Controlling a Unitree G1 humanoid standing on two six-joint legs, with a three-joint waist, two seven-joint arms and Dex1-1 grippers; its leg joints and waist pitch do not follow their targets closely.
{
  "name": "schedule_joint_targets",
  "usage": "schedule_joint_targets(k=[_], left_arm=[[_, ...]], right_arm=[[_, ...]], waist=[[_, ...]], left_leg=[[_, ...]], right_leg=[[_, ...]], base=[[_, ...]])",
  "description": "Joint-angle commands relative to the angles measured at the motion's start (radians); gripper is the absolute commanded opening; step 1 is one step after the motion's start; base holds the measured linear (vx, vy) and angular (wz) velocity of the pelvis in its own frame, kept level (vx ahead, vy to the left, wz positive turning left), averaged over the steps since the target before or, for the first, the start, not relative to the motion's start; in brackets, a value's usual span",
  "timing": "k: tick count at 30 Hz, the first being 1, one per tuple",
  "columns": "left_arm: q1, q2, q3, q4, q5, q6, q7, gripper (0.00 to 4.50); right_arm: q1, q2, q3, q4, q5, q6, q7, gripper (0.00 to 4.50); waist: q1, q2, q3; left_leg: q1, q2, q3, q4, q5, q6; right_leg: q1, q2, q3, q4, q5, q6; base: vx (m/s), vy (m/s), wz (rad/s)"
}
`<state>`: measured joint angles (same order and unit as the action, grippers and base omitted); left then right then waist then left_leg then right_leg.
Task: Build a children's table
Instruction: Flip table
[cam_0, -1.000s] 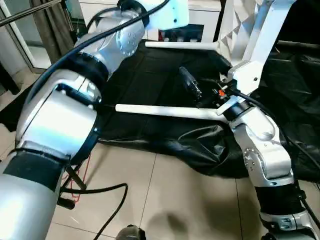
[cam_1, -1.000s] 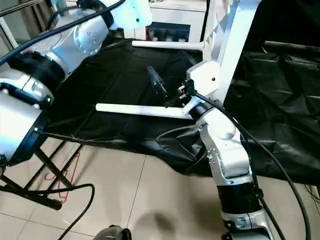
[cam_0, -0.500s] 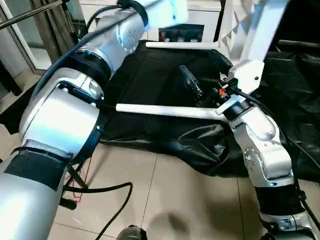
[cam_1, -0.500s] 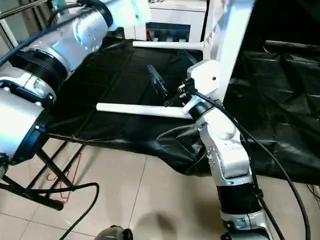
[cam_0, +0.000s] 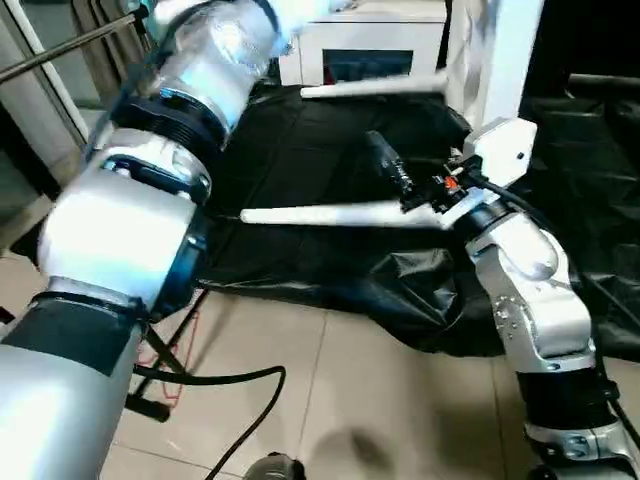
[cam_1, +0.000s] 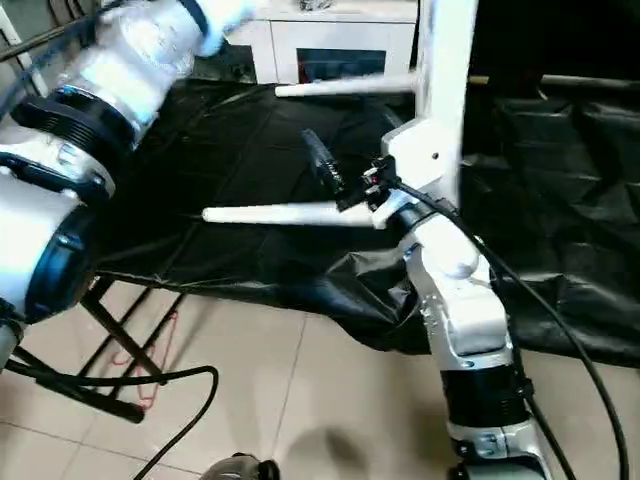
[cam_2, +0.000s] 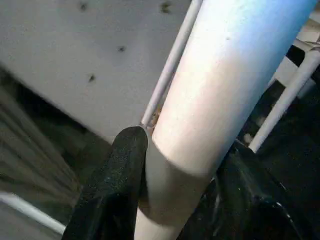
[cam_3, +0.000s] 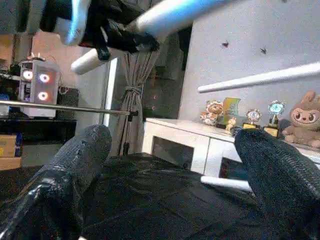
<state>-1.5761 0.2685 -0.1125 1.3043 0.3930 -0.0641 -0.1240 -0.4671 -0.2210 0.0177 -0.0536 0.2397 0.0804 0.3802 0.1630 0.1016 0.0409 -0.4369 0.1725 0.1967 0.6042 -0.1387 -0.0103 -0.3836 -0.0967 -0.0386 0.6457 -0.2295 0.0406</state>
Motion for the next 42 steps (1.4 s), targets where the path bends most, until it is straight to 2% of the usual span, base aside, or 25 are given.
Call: schedule_joint_targets(k=[1, 5, 7, 9, 10, 12, 13, 15, 16, 19, 21, 23, 24, 31, 32, 33, 38, 40, 42], left_arm=[[0.012, -0.017, 0.203, 0.017, -0.249, 0.036, 0.022, 1.9], [0.038, -0.013, 0.243, 0.004, -0.282, 0.029, 0.019, 1.91], [0.063, -0.011, 0.262, -0.004, -0.297, 0.026, 0.015, 1.91], [0.081, -0.009, 0.282, -0.009, -0.312, 0.03, 0.017, 1.9], [0.093, -0.008, 0.29, -0.013, -0.318, 0.028, 0.014, 1.9], [0.126, -0.006, 0.303, -0.022, -0.329, 0.018, -0.003, 1.88], [0.159, -0.004, 0.302, -0.035, -0.331, -0.006, -0.021, 1.86], [0.207, 0.001, 0.284, -0.054, -0.32, -0.052, -0.05, 1.85], [0.212, 0.002, 0.282, -0.056, -0.319, -0.057, -0.052, 1.84], [0.258, 0.014, 0.266, -0.078, -0.313, -0.081, -0.063, 1.79], [0.276, 0.017, 0.261, -0.085, -0.312, -0.091, -0.068, 1.76], [0.31, 0.02, 0.256, -0.094, -0.314, -0.111, -0.095, 1.73], [0.335, 0.022, 0.25, -0.099, -0.312, -0.124, -0.115, 1.72], [0.401, 0.026, 0.233, -0.1, -0.311, -0.145, -0.172, 1.69], [0.423, 0.027, 0.232, -0.102, -0.316, -0.145, -0.191, 1.69], [0.425, 0.027, 0.231, -0.102, -0.316, -0.144, -0.192, 1.69], [0.472, 0.028, 0.226, -0.092, -0.322, -0.151, -0.214, 1.69], [0.481, 0.028, 0.229, -0.083, -0.324, -0.149, -0.208, 1.69], [0.486, 0.029, 0.229, -0.077, -0.322, -0.151, -0.202, 1.69]], right_arm=[[-0.008, -0.004, -0.007, 0.006, -0.005, 0.009, 0.006, 4.46], [-0.001, -0.006, -0.017, 0.004, -0.012, 0.022, -0.017, 4.46], [0.003, -0.006, -0.025, 0.008, -0.023, 0.036, -0.044, 4.46], [0.003, -0.006, -0.033, 0.016, -0.034, 0.044, -0.066, 4.46], [0.003, -0.005, -0.041, 0.019, -0.038, 0.049, -0.081, 4.46], [0.002, 0.002, -0.067, 0.03, -0.046, 0.066, -0.127, 4.46], [-0.001, 0.016, -0.105, 0.045, -0.037, 0.079, -0.177, 4.46], [-0.004, 0.029, -0.151, 0.058, -0.03, 0.077, -0.231, 4.48], [-0.004, 0.028, -0.152, 0.059, -0.031, 0.076, -0.233, 4.49], [-0.005, 0.026, -0.168, 0.067, -0.049, 0.062, -0.269, 4.5], [-0.006, 0.028, -0.176, 0.077, -0.058, 0.064, -0.294, 4.5], [-0.014, 0.032, -0.192, 0.102, -0.069, 0.075, -0.325, 4.5], [-0.024, 0.034, -0.2, 0.126, -0.072, 0.086, -0.337, 4.5], [-0.085, 0.016, -0.221, 0.231, -0.062, 0.087, -0.344, 4.5], [-0.091, 0.013, -0.221, 0.234, -0.055, 0.1, -0.341, 4.5], [-0.09, 0.013, -0.22, 0.233, -0.055, 0.101, -0.34, 4.5], [-0.055, 0.026, -0.192, 0.179, -0.047, 0.142, -0.314, 4.5], [-0.034, 0.033, -0.176, 0.155, -0.041, 0.166, -0.303, 4.5], [-0.018, 0.036, -0.164, 0.135, -0.034, 0.19, -0.294, 4.5]], waist=[[-0.004, -0.043, -0.067], [0.004, -0.037, -0.071], [0.002, -0.04, -0.072], [0.001, -0.036, -0.076], [-0.001, -0.039, -0.076], [-0.005, -0.042, -0.075], [-0.005, -0.054, -0.076], [-0.003, -0.05, -0.075], [-0.002, -0.047, -0.075], [-0.004, -0.05, -0.076], [-0.006, -0.048, -0.074], [-0.007, -0.053, -0.074], [-0.008, -0.049, -0.073], [-0.013, -0.051, -0.071], [-0.015, -0.057, -0.07], [-0.014, -0.054, -0.07], [-0.018, -0.06, -0.073], [-0.02, -0.058, -0.073], [-0.024, -0.06, -0.072]], left_leg=[[0.042, 0.044, -0.034, -0.056, -0.21, 0.067], [0.045, 0.047, -0.036, -0.056, -0.204, 0.068], [0.044, 0.047, -0.036, -0.057, -0.201, 0.068], [0.044, 0.047, -0.036, -0.057, -0.193, 0.063], [0.044, 0.048, -0.036, -0.058, -0.191, 0.063], [0.045, 0.048, -0.035, -0.06, -0.185, 0.06], [0.047, 0.048, -0.032, -0.059, -0.189, 0.06], [0.046, 0.047, -0.031, -0.059, -0.189, 0.062], [0.047, 0.049, -0.033, -0.06, -0.185, 0.062], [0.05, 0.051, -0.033, -0.064, -0.189, 0.046], [0.052, 0.052, -0.033, -0.067, -0.208, 0.031], [0.054, 0.051, -0.033, -0.07, -0.225, 0.014], [0.053, 0.051, -0.034, -0.072, -0.236, 0.005], [0.06, 0.052, -0.031, -0.076, -0.284, -0.034], [0.059, 0.052, -0.031, -0.077, -0.282, -0.034], [0.058, 0.053, -0.032, -0.078, -0.272, -0.032], [0.058, 0.052, -0.03, -0.076, -0.247, -0.021], [0.061, 0.054, -0.031, -0.077, -0.255, -0.021], [0.06, 0.053, -0.031, -0.079, -0.258, -0.024]], right_leg=[[0.018, -0.059, 0.024, -0.092, -0.114, -0.2], [0.016, -0.057, 0.023, -0.087, -0.096, -0.205], [0.017, -0.055, 0.022, -0.084, -0.07, -0.213], [0.018, -0.056, 0.022, -0.08, -0.039, -0.222], [0.018, -0.055, 0.022, -0.079, -0.026, -0.221], [0.016, -0.051, 0.021, -0.076, 0.014, -0.229], [0.017, -0.054, 0.023, -0.077, 0.014, -0.231], [0.017, -0.057, 0.023, -0.078, 0.001, -0.23], [0.017, -0.059, 0.023, -0.078, 0.001, -0.227], [0.015, -0.055, 0.023, -0.075, 0.023, -0.209], [0.014, -0.054, 0.023, -0.076, 0.014, -0.205], [0.014, -0.054, 0.024, -0.077, 0.012, -0.204], [0.014, -0.056, 0.024, -0.078, 0.003, -0.204], [0.011, -0.055, 0.025, -0.079, -0.007, -0.203], [0.013, -0.055, 0.026, -0.08, -0.006, -0.197], [0.014, -0.057, 0.026, -0.078, 0.001, -0.195], [0.016, -0.056, 0.025, -0.075, 0.039, -0.189], [0.015, -0.055, 0.026, -0.077, 0.03, -0.186], [0.015, -0.054, 0.025, -0.077, 0.026, -0.185]], base=[[0.0, 0.0, 0.0], [0.0, 0.0, 0.0], [0.0, 0.0, 0.0], [0.0, 0.0, 0.0], [0.0, 0.0, 0.0], [0.0, 0.0, 0.0], [0.0, 0.0, 0.0], [0.0, 0.0, 0.0], [0.0, 0.0, 0.0], [0.0, 0.0, 0.0], [0.0, 0.0, 0.0], [0.0, 0.0, 0.0], [0.0, 0.0, 0.0], [0.0, 0.0, 0.0], [0.0, 0.0, 0.0], [0.0, 0.0, 0.0], [0.0, 0.0, 0.0], [0.0, 0.0, 0.0], [0.0, 0.0, 0.0]])
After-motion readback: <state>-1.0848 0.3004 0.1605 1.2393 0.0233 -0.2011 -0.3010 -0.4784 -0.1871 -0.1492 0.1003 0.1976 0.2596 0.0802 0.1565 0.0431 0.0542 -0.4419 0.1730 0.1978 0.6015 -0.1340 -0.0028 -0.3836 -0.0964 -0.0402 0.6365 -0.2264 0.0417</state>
